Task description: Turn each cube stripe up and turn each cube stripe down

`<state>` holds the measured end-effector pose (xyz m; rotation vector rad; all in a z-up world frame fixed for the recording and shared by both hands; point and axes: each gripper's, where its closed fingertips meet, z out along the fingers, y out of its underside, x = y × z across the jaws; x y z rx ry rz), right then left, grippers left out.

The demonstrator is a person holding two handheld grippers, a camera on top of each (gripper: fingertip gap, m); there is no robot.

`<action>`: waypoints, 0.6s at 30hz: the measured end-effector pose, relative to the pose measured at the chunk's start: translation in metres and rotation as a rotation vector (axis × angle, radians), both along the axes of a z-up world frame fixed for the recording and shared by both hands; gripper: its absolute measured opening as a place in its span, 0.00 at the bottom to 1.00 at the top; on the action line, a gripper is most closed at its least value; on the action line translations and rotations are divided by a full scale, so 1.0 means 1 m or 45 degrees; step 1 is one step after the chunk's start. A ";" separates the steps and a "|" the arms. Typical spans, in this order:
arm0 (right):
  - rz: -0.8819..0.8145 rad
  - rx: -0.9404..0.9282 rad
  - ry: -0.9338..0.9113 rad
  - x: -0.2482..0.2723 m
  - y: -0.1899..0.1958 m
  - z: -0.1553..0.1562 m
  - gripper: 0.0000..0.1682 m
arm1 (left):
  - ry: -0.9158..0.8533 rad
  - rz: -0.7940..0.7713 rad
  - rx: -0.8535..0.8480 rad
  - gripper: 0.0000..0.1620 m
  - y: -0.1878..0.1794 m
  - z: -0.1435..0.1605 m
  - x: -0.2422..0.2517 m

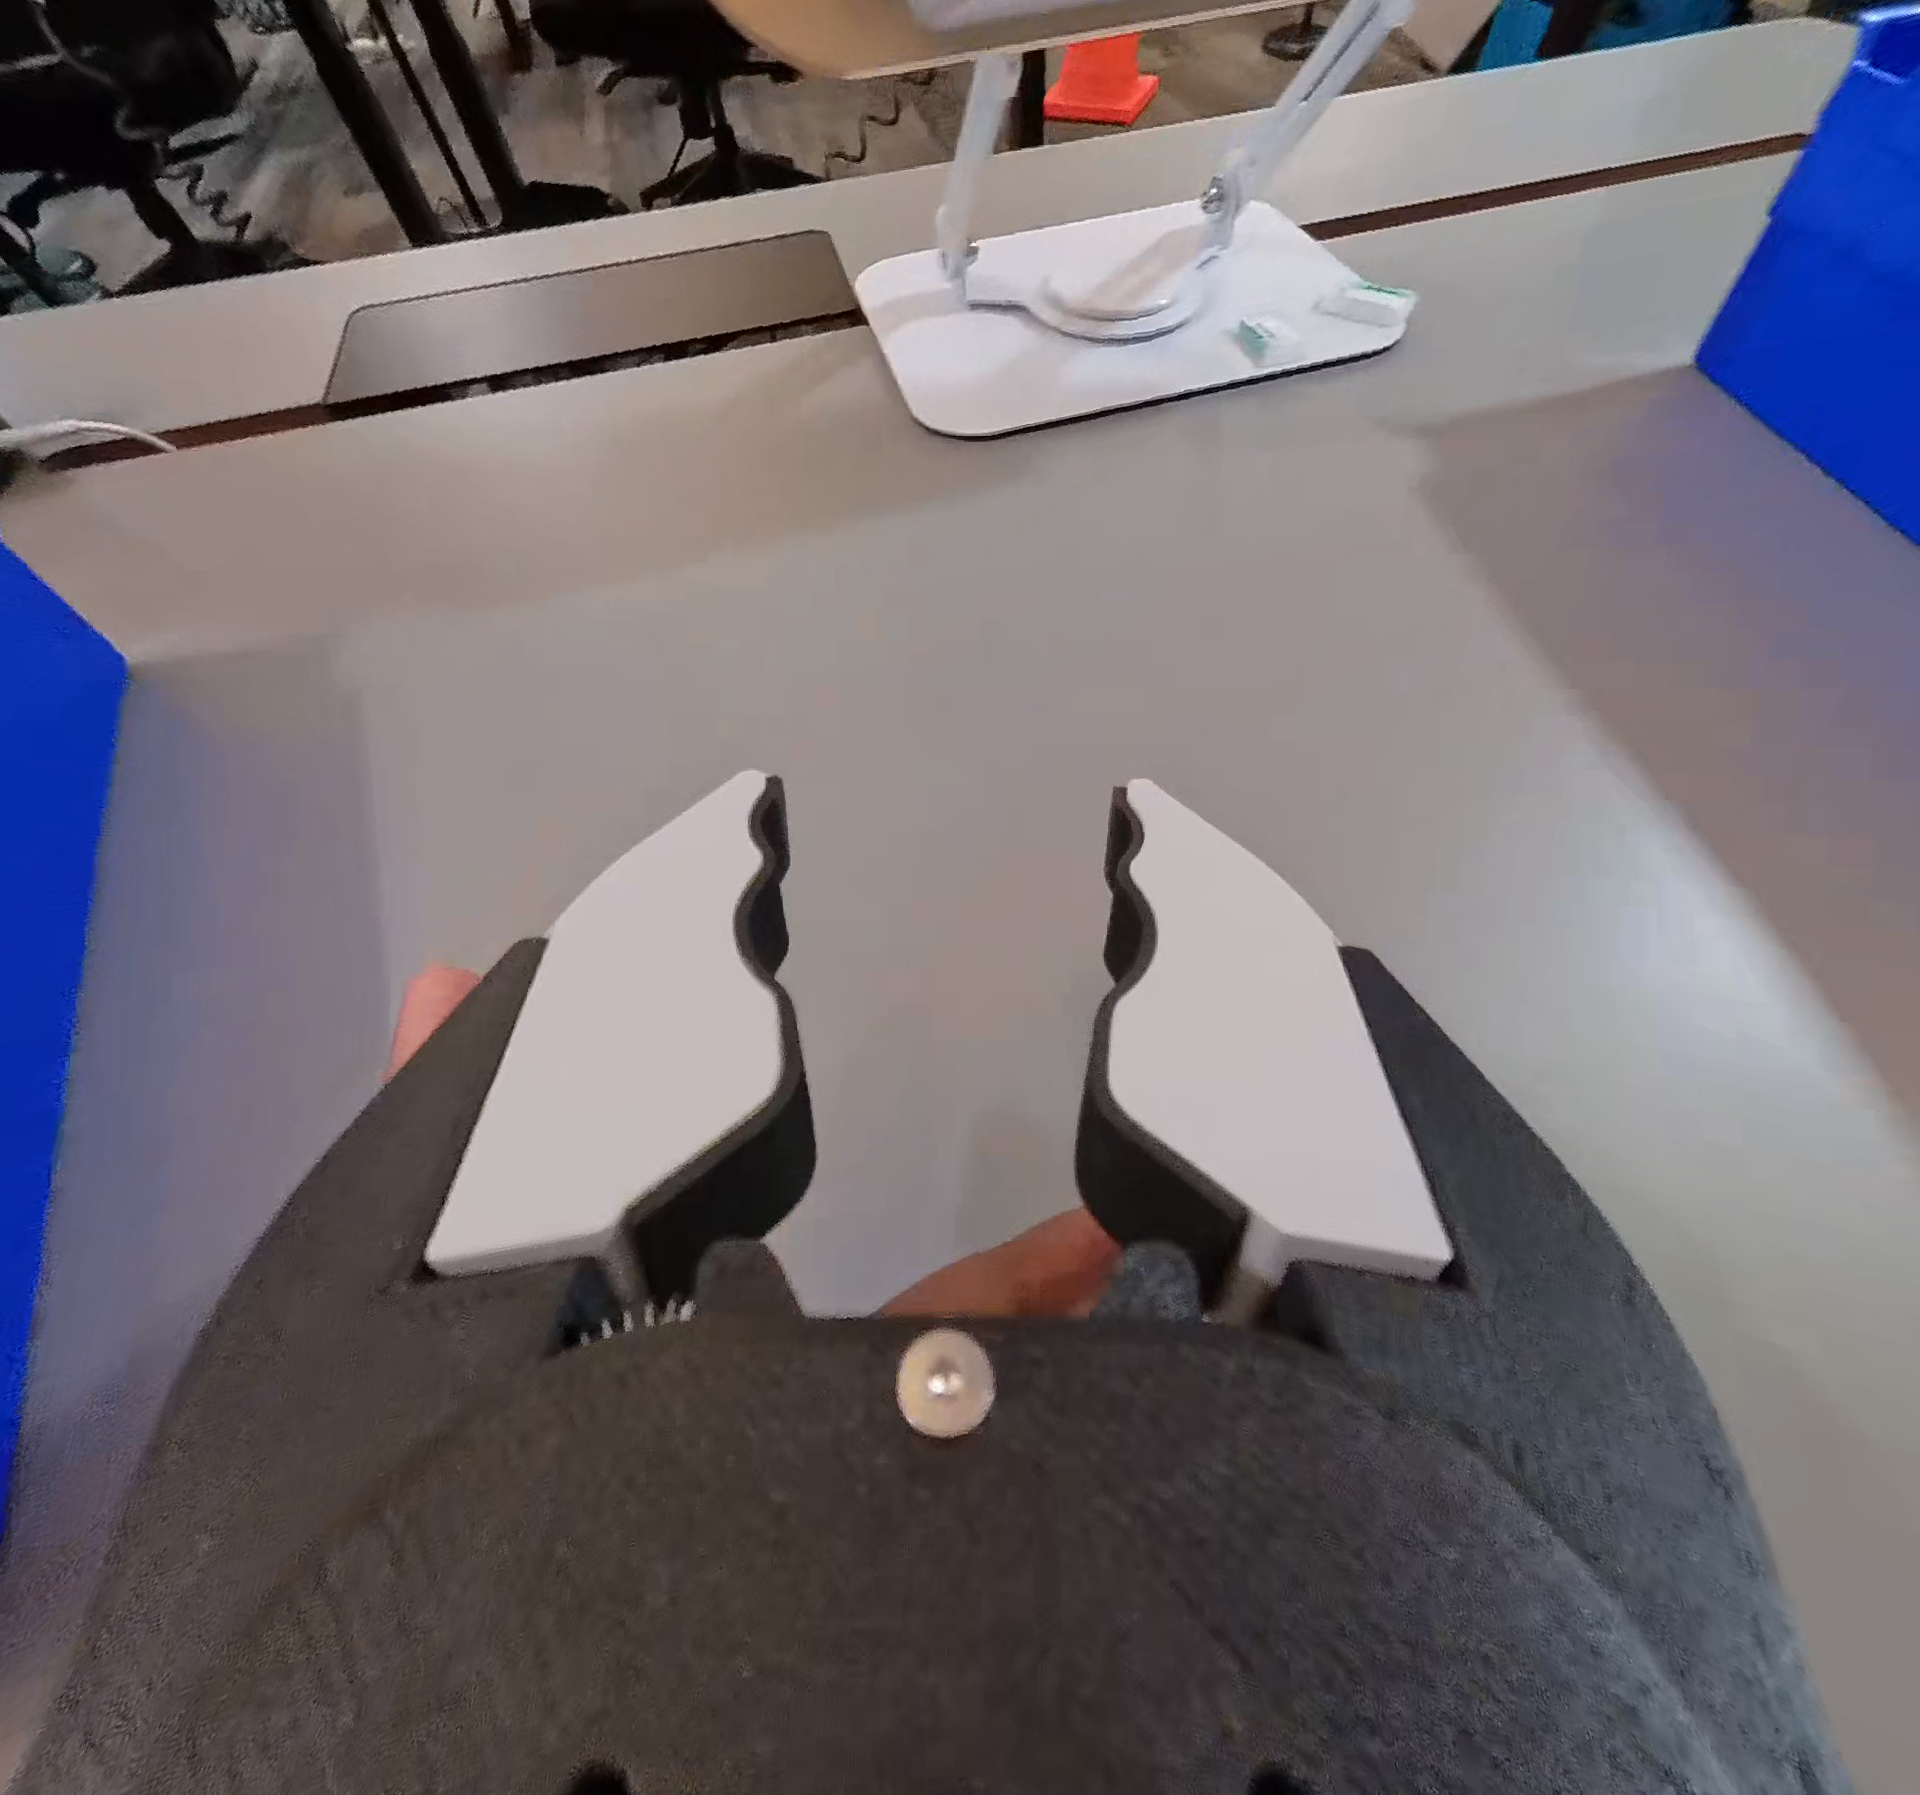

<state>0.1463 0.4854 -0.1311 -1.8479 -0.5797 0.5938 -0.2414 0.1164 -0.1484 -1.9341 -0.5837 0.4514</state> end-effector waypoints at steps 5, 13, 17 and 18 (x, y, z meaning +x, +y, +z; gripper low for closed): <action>0.021 -0.007 0.049 0.009 0.007 0.000 0.04 | 0.005 0.019 -0.056 0.36 0.003 -0.011 -0.009; 0.035 0.539 0.535 0.014 -0.070 0.122 0.25 | 0.169 0.097 -0.094 0.00 0.007 -0.014 -0.014; 0.534 0.454 0.695 -0.085 -0.193 0.129 0.36 | 0.178 0.109 0.003 0.00 0.012 -0.005 -0.001; 0.655 0.399 0.683 -0.111 -0.223 0.120 0.41 | 0.172 0.172 0.048 0.00 0.009 -0.002 0.000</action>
